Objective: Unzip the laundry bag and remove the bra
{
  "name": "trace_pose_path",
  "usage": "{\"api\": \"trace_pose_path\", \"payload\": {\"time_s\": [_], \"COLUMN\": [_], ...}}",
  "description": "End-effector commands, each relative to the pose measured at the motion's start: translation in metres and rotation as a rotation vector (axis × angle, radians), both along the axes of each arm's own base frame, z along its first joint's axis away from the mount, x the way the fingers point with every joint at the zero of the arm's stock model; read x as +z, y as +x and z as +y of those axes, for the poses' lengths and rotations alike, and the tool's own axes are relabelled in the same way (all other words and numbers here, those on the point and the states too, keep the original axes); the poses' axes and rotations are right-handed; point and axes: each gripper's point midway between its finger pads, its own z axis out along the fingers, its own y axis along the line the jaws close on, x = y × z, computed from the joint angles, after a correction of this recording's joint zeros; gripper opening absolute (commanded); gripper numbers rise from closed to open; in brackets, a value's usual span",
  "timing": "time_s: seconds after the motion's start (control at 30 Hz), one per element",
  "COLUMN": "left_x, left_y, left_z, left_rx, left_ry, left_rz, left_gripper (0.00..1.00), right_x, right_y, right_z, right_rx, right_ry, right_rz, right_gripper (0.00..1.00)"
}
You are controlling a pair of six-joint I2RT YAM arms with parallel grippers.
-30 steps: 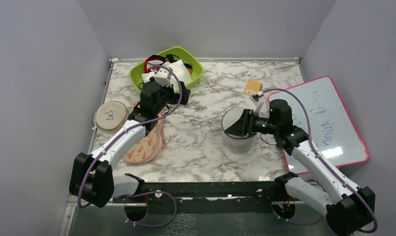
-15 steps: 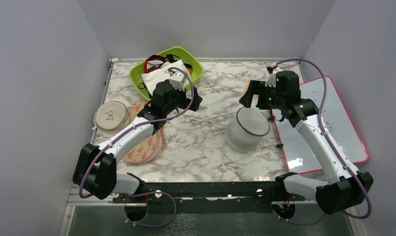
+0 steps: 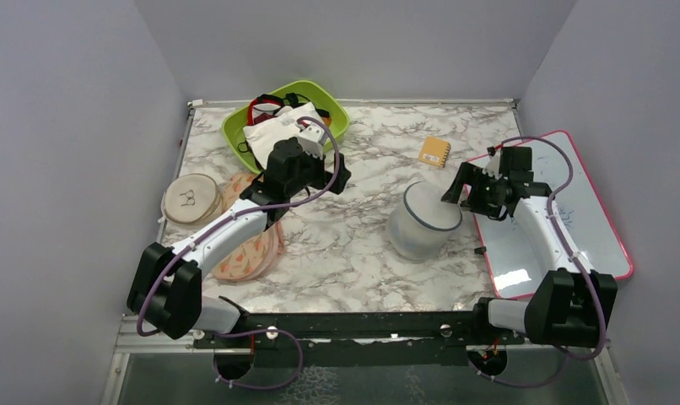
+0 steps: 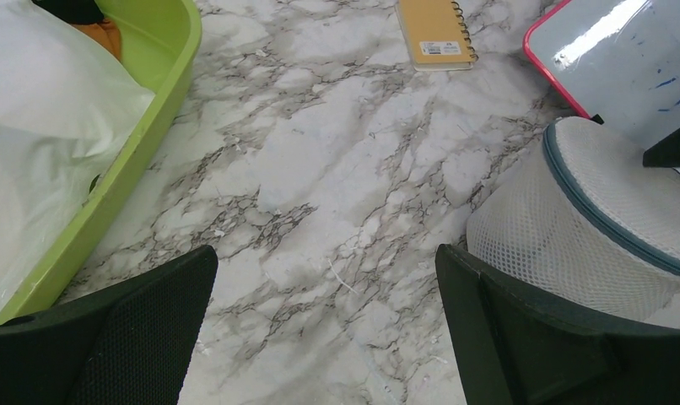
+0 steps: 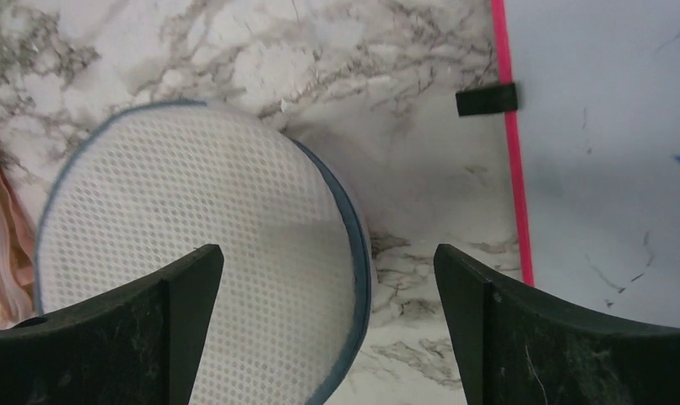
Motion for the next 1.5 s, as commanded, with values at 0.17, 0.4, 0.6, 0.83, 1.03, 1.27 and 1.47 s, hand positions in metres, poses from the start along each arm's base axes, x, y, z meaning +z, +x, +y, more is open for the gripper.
{"api": "trace_pose_path", "payload": {"time_s": [0.17, 0.4, 0.6, 0.83, 1.03, 1.27, 1.47], "left_x": [0.016, 0.017, 0.018, 0.017, 0.019, 0.023, 0.013], "left_y": [0.000, -0.001, 0.001, 0.002, 0.000, -0.010, -0.041], "left_z": [-0.008, -0.009, -0.005, 0.000, 0.003, -0.002, -0.010], "left_rx": [-0.033, -0.034, -0.017, 0.001, 0.016, 0.002, -0.055], "left_ry": [-0.016, -0.024, -0.007, 0.015, 0.064, 0.075, -0.009], "left_rz": [-0.029, -0.027, -0.039, -0.054, -0.091, -0.111, 0.042], "left_gripper": [0.99, 0.99, 0.99, 0.99, 0.99, 0.99, 0.99], "right_x": [-0.015, 0.002, 0.017, 0.031, 0.045, 0.058, 0.064], "right_y": [-0.030, -0.069, -0.103, -0.118, -0.127, -0.148, -0.163], "right_z": [0.043, 0.111, 0.173, 0.220, 0.240, 0.250, 0.247], "right_rx": [0.190, 0.317, 0.415, 0.506, 0.637, 0.873, 1.011], "right_ry": [0.195, 0.490, 0.603, 0.664, 0.700, 0.713, 0.713], "right_rz": [-0.001, 0.013, 0.030, 0.042, 0.008, -0.051, -0.099], "right_gripper": [0.84, 0.80, 0.81, 0.82, 0.83, 0.84, 0.85]}}
